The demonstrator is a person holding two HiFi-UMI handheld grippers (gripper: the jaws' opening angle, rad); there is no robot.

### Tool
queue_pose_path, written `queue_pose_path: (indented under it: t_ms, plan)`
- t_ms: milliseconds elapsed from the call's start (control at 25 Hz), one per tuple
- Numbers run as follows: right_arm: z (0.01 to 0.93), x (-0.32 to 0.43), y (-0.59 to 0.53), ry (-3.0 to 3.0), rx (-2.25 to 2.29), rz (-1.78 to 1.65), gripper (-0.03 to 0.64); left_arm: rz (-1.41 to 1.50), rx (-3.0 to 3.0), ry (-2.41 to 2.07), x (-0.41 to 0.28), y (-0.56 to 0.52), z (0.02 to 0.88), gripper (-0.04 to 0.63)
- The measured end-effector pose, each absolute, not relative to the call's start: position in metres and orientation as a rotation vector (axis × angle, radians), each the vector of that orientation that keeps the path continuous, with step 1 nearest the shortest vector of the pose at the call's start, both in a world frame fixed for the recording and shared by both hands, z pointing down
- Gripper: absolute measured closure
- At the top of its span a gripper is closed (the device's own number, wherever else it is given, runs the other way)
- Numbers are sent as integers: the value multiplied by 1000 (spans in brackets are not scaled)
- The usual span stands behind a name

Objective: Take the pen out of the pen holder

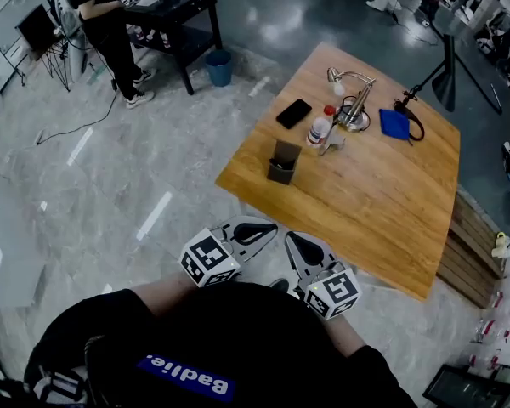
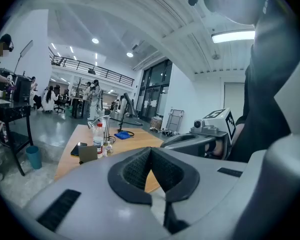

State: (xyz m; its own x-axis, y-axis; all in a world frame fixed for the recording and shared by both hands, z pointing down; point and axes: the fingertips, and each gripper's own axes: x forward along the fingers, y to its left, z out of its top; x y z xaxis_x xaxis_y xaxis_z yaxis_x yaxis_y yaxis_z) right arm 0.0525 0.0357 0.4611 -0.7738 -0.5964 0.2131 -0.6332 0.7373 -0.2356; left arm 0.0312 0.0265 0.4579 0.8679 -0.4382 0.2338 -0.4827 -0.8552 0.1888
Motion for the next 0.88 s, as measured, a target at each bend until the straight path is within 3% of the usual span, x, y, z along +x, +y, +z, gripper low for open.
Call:
queue_pose_path:
  t_ms: [440, 880]
  plan:
    - [467, 71, 8, -2856, 907, 462, 617, 412, 2734, -949, 30, -33, 488, 586]
    - [471, 32, -53, -2728, 1093, 492, 617, 554, 2791, -773, -7, -114, 528, 584]
